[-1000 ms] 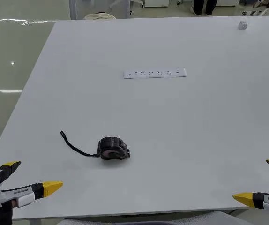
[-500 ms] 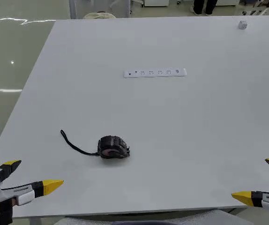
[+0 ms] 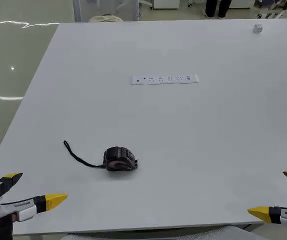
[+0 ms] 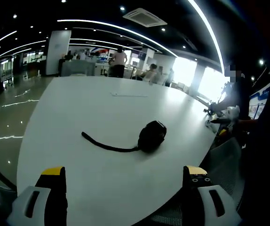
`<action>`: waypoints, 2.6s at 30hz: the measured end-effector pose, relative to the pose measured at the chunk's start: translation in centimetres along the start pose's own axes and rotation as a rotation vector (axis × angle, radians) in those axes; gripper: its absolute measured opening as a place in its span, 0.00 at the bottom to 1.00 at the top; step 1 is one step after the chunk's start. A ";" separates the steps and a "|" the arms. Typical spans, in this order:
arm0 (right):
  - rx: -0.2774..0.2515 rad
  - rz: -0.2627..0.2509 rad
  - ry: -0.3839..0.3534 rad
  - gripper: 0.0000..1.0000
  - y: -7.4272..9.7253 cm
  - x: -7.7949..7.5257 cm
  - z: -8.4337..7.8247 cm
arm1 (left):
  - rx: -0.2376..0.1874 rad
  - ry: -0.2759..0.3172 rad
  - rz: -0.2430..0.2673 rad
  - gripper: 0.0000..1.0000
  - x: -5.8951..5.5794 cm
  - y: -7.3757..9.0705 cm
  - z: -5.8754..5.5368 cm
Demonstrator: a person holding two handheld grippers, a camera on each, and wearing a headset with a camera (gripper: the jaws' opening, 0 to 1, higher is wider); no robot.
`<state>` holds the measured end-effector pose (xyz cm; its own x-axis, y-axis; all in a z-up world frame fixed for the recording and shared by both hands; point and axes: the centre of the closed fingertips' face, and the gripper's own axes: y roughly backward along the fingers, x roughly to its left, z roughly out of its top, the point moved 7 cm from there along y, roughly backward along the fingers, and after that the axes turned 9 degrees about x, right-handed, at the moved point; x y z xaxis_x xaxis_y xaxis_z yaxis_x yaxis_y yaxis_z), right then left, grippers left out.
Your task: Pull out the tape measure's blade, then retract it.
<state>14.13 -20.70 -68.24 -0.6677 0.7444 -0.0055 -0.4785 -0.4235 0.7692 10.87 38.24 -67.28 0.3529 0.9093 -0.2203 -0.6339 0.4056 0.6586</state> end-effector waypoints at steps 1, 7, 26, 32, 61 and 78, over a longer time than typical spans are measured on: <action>0.000 -0.001 0.001 1.00 0.0 0.0 0.0 | 0.000 -0.001 0.000 1.00 0.0 0.0 0.0; 0.001 -0.002 0.002 1.00 0.0 -0.1 0.1 | 0.002 -0.004 -0.002 1.00 0.1 -0.1 0.2; 0.009 0.007 0.031 0.99 -0.3 -0.3 0.8 | 0.006 -0.022 -0.018 1.00 -0.3 -0.7 0.8; 0.008 0.022 0.042 0.98 -0.8 -0.2 1.5 | 0.008 -0.036 -0.028 1.00 -0.5 -1.2 1.1; -0.009 0.117 0.167 0.91 -3.7 0.9 6.4 | 0.065 -0.298 -0.135 1.00 -1.8 -4.9 7.8; -0.046 0.181 0.243 0.88 -6.5 2.4 10.9 | 0.110 -0.411 -0.210 1.00 -3.4 -7.8 9.4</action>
<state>21.86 -10.53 -66.24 -0.8585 0.5121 -0.0281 -0.3614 -0.5651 0.7416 21.05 31.10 -64.85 0.7232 0.6872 -0.0686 -0.4505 0.5447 0.7074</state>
